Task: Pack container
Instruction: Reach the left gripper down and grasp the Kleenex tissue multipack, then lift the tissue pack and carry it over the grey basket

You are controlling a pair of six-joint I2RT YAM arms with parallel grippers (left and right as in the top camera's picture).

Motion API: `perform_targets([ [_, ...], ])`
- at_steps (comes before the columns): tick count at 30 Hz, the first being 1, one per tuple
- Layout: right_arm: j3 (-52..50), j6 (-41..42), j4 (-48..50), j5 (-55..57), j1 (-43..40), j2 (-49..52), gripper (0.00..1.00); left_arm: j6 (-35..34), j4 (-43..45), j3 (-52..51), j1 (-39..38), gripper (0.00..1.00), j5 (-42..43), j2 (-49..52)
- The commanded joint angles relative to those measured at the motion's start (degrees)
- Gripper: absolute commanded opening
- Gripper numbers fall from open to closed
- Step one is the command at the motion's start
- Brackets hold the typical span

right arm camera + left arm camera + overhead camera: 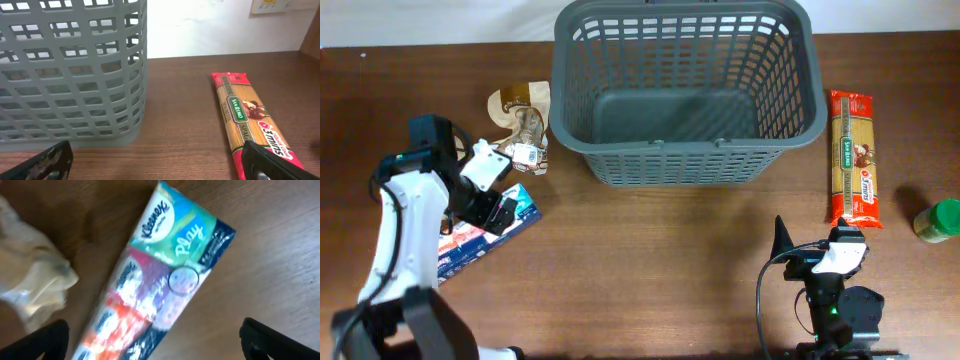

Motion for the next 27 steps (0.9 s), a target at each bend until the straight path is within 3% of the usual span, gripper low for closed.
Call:
perform_targets([
  [1,-0.42,0.24,-0.09,-0.7,0.52,-0.5,0.99,1.68,1.25,0.22,0.26,0.99,3.96,4.42],
  [12,-0.42,0.24,-0.09,-0.7,0.52,-0.5,0.99,15.37,4.63,-3.85,0.22,0.99,1.64,11.56],
  [24,-0.42,0.24,-0.07,-0.7,0.52,-0.48,0.99,14.03,7.06,-3.98,0.28,0.99,6.97,20.15],
  [26,-0.42,0.24,-0.09,-0.7,0.52,-0.5,0.99,14.12,7.3,-3.98,0.28,0.45,7.34,20.15],
  [27,-0.42,0.24,-0.07,-0.7,0.52,-0.48,0.99,14.23,7.69,-3.98,0.28,0.07,7.34,20.15],
])
